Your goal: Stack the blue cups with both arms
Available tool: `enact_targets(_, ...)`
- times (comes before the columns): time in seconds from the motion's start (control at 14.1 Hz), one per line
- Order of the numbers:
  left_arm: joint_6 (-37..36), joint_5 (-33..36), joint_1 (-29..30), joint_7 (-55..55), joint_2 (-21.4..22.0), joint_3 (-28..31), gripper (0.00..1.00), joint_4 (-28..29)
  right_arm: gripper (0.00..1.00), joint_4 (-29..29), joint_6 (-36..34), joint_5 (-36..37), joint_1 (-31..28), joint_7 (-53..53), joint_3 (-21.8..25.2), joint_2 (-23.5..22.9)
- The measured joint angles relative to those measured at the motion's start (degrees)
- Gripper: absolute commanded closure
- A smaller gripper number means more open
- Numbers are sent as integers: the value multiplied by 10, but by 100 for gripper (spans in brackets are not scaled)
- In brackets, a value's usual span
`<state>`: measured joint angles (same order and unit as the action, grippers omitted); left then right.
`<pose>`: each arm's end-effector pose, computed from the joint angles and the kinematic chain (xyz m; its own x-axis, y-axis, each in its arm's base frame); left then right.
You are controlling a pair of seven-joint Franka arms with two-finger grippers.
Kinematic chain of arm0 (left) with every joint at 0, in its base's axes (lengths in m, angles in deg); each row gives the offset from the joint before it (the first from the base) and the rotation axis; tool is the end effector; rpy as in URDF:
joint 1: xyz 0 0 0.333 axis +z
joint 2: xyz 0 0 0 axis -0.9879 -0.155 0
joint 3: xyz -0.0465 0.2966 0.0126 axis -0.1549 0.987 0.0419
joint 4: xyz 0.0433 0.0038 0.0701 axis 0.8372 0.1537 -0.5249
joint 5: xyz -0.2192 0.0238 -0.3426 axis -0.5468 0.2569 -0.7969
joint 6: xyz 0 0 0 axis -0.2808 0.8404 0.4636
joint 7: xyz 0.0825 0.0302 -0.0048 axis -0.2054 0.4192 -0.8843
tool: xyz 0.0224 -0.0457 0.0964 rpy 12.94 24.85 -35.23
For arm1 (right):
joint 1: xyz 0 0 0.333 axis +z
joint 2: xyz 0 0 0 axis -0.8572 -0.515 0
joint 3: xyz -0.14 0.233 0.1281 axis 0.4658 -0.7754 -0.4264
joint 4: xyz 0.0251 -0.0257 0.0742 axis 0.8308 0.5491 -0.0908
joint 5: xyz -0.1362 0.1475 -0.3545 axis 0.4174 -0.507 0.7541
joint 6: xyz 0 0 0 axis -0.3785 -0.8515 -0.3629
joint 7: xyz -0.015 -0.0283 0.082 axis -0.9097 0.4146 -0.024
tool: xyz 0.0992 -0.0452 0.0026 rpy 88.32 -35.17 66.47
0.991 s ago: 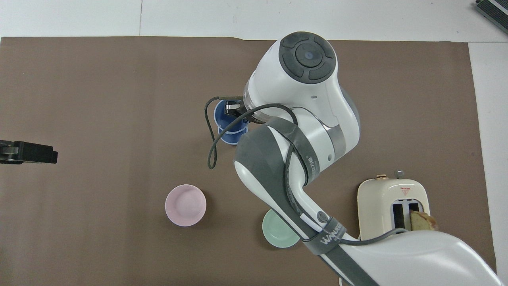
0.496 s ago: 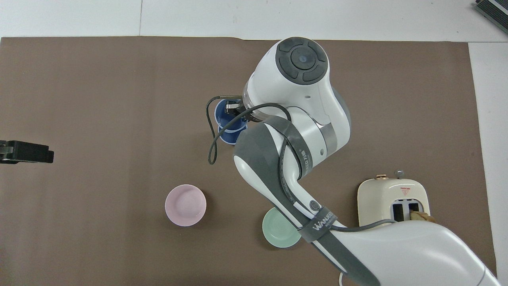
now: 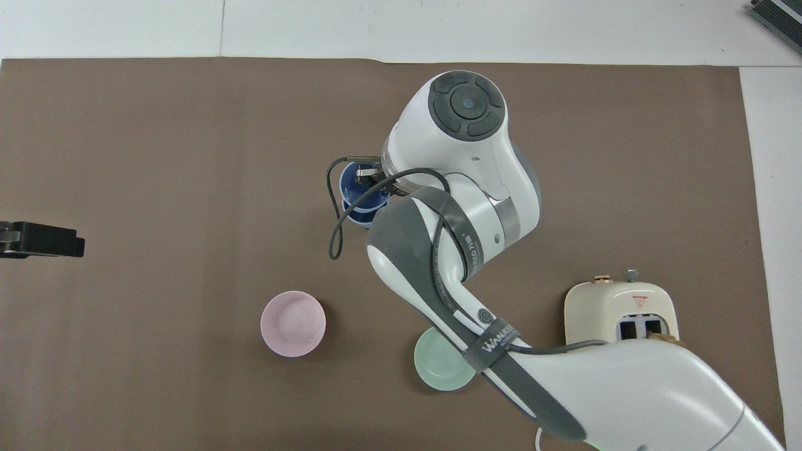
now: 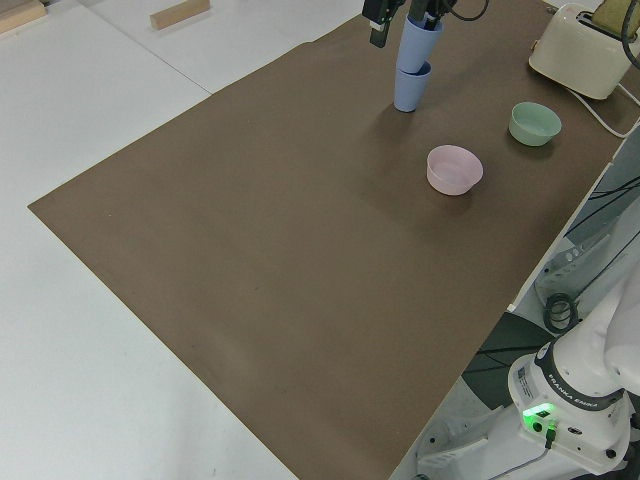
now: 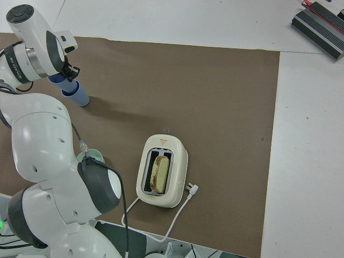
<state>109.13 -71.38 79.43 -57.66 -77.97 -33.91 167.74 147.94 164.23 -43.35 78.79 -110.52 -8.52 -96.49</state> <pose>0.5113 -0.0399 0.6464 0.9972 -0.0726 0.0156 -0.0730 -0.9970 0.0251 0.6277 0.3796 0.4324 0.9980 -0.0618 0.0127 -0.0580 -0.9773 -0.2038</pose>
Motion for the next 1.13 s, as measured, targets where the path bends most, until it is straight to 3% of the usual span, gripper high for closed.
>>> enact_targets(0.92, 0, 0, 0, 0, 0, 0, 0, 0, 100, 41, 12, 1, 0, 5, 0, -1)
enact_targets(0.99, 0, 0, 0, 0, 0, 0, 0, 0, 54, 44, 15, 1, 0, 5, 0, -1)
enact_targets(1.13, 0, 0, 0, 0, 0, 0, 0, 0, 35, 48, 18, 1, 0, 5, 0, -1)
